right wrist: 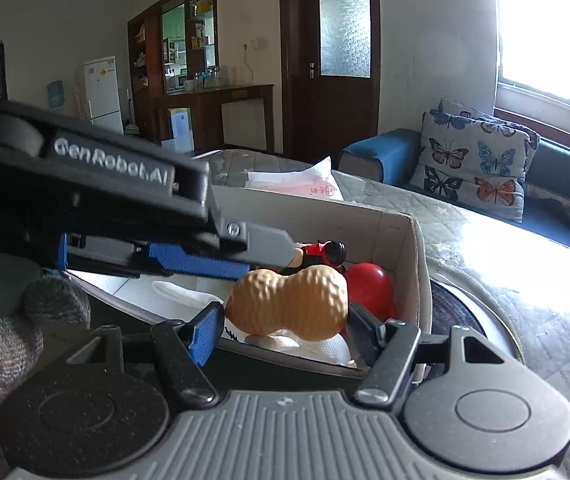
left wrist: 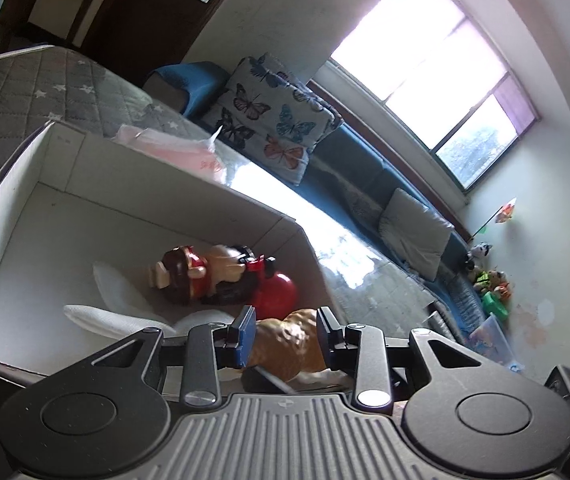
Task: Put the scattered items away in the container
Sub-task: 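Carry the peanut toy over the grey box with both grippers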
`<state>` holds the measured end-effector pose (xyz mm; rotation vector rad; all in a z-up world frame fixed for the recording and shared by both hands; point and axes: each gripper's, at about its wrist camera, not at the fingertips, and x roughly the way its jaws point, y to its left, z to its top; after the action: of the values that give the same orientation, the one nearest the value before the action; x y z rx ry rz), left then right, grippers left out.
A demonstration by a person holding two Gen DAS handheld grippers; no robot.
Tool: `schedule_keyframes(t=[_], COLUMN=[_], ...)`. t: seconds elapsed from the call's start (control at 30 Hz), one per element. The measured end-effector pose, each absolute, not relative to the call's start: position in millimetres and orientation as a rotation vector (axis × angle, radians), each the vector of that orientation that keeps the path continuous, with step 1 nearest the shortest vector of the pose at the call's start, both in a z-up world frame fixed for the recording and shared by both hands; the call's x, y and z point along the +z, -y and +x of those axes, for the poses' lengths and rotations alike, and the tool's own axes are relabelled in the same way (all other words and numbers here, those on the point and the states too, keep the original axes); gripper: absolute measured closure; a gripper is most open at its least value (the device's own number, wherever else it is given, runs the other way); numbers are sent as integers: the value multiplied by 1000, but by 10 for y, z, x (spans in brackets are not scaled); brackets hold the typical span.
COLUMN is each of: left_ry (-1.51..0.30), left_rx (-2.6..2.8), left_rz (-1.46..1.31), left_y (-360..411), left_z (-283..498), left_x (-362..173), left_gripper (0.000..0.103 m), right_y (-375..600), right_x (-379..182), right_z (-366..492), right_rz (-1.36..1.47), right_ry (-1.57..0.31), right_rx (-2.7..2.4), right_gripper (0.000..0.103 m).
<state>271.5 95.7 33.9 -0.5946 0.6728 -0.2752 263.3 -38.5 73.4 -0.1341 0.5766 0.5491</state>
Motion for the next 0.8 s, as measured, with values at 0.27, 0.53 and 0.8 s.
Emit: schedule_keyframes(t=[0.27,0.53,0.8], left_ry=[-683,-673,-647], left_rx=[-268,-261,-261], left_rz=[-617,-608,-580], left_y=[-1016,-1062,-1027], left_z=[2698,2658,2507], left_x=[266,324,430], left_gripper=[68,68,68], right_y=[356,371,421], right_x=[732,770,833], right_z=[2644,2635,2449], right_rz=[-152,-147,-171], right_ry=[-571,-575,-544], right_rx=[547,547,544], right_gripper=[35,32,24])
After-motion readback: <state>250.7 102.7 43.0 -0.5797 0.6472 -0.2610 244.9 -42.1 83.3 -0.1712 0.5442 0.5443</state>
